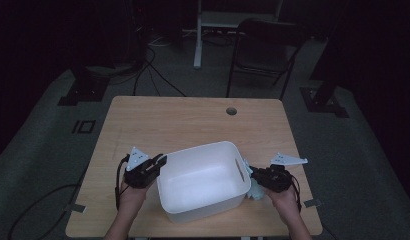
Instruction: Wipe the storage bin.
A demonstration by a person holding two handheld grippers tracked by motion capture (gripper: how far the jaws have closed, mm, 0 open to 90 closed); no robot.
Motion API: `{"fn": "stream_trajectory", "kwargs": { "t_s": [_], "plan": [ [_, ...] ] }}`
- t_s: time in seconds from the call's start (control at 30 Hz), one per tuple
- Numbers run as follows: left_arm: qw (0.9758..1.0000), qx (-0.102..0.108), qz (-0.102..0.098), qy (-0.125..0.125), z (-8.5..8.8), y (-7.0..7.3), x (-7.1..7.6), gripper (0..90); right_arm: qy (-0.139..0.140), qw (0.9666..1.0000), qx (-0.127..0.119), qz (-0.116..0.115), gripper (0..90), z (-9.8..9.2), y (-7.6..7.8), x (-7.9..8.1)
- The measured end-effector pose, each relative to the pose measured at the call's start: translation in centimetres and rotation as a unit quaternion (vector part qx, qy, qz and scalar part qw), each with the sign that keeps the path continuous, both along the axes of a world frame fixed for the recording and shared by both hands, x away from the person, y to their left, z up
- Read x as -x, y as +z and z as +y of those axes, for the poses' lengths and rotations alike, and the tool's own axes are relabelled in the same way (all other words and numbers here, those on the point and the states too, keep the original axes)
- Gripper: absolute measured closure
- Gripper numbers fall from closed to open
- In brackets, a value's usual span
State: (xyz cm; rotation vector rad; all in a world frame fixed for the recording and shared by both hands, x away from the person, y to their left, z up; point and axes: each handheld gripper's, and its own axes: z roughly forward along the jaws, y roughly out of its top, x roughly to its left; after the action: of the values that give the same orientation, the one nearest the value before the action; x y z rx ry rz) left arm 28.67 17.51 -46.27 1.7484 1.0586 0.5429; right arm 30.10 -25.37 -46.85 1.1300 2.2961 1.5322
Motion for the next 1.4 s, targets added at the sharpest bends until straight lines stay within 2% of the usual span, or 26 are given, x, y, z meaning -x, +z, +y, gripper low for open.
{"fn": "stream_trajectory", "kwargs": {
  "t_s": [0.07, 0.13, 0.23, 0.3, 0.33, 0.37, 0.4, 0.47, 0.57, 0.63, 0.7, 0.8, 0.87, 0.9, 0.97, 1.07, 1.1, 1.13, 1.17, 1.2, 1.27, 1.33, 1.4],
  "plan": [
    [1.0000, -0.001, -0.001, -0.001, 0.0, 0.0, 0.0, 78.3, -0.001, 0.9995, -0.028, -0.013, 82.5, -0.8, 1.1, -0.2],
    [1.0000, -0.002, 0.000, -0.001, -0.1, 0.0, 0.0, 78.3, 0.003, 0.9995, -0.021, -0.022, 82.4, -0.6, 1.6, -0.3],
    [1.0000, -0.006, 0.000, 0.001, -0.2, 0.1, -0.1, 78.3, 0.007, 0.9995, -0.013, -0.027, 82.7, 0.3, 1.1, -0.4],
    [1.0000, -0.004, -0.001, 0.002, -0.2, 0.0, 0.0, 78.4, 0.008, 0.9996, -0.017, -0.023, 82.7, 0.1, 1.0, -0.5],
    [1.0000, -0.001, -0.001, 0.003, -0.2, 0.0, -0.1, 78.3, 0.011, 0.9998, 0.016, -0.011, 82.8, 0.5, 0.4, -0.7],
    [1.0000, -0.004, -0.001, 0.004, -0.3, 0.0, 0.0, 78.3, 0.006, 0.9997, 0.022, -0.009, 82.8, 0.8, 0.0, -0.7],
    [1.0000, -0.005, -0.001, 0.002, -0.2, 0.0, -0.1, 78.3, 0.001, 0.9998, 0.018, -0.006, 82.8, 0.8, -0.6, -0.8],
    [1.0000, -0.004, -0.001, 0.000, -0.2, 0.0, -0.1, 78.3, 0.007, 0.9999, -0.001, 0.009, 82.7, 0.3, -0.6, -1.2],
    [1.0000, 0.001, 0.000, -0.003, -0.2, 0.0, -0.1, 78.2, 0.010, 0.9989, -0.044, -0.007, 82.6, -0.7, 0.9, -1.3],
    [1.0000, 0.000, -0.001, -0.003, -0.2, 0.0, -0.1, 78.2, 0.012, 0.9987, -0.047, -0.014, 82.6, -0.6, 1.5, -1.3],
    [1.0000, -0.002, -0.001, 0.000, -0.3, 0.0, -0.1, 78.2, 0.009, 0.9995, -0.021, -0.023, 82.7, 0.3, 1.5, -1.3],
    [1.0000, -0.004, -0.001, 0.000, -0.3, 0.0, -0.1, 78.3, 0.003, 0.9996, -0.026, -0.009, 82.9, 0.4, 0.4, -1.8],
    [1.0000, -0.004, -0.001, 0.001, -0.3, 0.0, -0.1, 78.3, 0.001, 0.9999, 0.016, -0.001, 82.9, 1.1, -0.4, -1.9],
    [1.0000, -0.004, -0.001, 0.000, -0.3, 0.0, -0.1, 78.2, -0.005, 0.9998, 0.017, 0.001, 82.9, 1.2, -0.9, -1.9],
    [1.0000, -0.001, -0.001, -0.003, -0.2, 0.0, -0.2, 78.2, -0.001, 0.9999, 0.001, 0.012, 82.8, 0.8, -0.9, -2.3],
    [1.0000, -0.003, -0.001, -0.005, -0.3, 0.0, -0.2, 78.2, 0.000, 0.9993, -0.036, 0.007, 82.8, 0.1, 0.0, -2.6],
    [1.0000, -0.003, -0.001, -0.005, -0.3, 0.0, -0.2, 78.2, 0.000, 0.9993, -0.036, 0.007, 82.8, 0.1, 0.0, -2.6],
    [1.0000, -0.005, -0.001, -0.006, -0.3, 0.0, -0.2, 78.2, 0.004, 0.9988, -0.049, 0.003, 82.8, 0.0, 0.4, -2.7],
    [1.0000, -0.005, -0.002, -0.004, -0.4, 0.0, -0.2, 78.3, 0.008, 0.9991, -0.042, -0.008, 82.9, 0.3, 1.0, -3.0],
    [1.0000, -0.007, -0.002, -0.002, -0.4, 0.0, -0.2, 78.3, 0.007, 0.9992, -0.039, -0.008, 82.9, 0.4, 0.8, -3.1],
    [1.0000, -0.002, 0.000, -0.002, -0.4, 0.0, -0.2, 78.2, 0.001, 0.9993, -0.038, 0.002, 82.9, 0.6, 0.1, -3.4],
    [1.0000, -0.002, 0.001, -0.004, -0.3, 0.0, -0.2, 78.2, -0.008, 0.9998, -0.019, 0.007, 82.9, 1.1, -0.6, -3.6],
    [1.0000, -0.003, 0.001, -0.005, -0.3, 0.0, -0.2, 78.2, -0.009, 0.9993, -0.034, 0.010, 82.8, 0.8, -0.5, -3.7]
  ]
}}
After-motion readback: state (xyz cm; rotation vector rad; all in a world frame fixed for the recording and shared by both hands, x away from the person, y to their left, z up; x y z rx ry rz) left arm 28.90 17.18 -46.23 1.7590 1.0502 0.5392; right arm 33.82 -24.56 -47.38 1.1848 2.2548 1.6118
